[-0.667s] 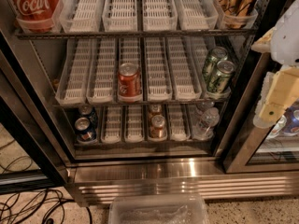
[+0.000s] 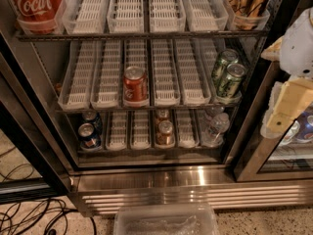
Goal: Pick coke can from middle shelf of fridge
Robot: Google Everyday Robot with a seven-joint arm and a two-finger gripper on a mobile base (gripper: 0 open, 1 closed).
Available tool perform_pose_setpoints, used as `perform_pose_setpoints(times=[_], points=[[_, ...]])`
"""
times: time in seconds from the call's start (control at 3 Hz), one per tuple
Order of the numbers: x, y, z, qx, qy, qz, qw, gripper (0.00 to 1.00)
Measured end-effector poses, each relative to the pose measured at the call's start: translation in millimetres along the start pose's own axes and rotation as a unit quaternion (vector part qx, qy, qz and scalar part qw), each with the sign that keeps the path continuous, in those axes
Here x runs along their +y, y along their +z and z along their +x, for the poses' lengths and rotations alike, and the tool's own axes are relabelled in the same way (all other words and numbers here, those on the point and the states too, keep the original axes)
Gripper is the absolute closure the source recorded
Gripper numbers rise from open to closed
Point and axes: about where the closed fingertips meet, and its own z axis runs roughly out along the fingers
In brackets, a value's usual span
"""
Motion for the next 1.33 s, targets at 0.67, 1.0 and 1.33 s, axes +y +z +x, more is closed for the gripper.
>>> perform_pose_setpoints(times=[0.67,1.0,1.33], points=[[20,97,-20,-0.026,-0.001,-0.004,0.9997,0.00],[35,138,-49,-0.059,-0.012,-0.010,0.9981,0.00],[35,138,-49,-0.060,-0.012,-0.010,0.9981,0.00]])
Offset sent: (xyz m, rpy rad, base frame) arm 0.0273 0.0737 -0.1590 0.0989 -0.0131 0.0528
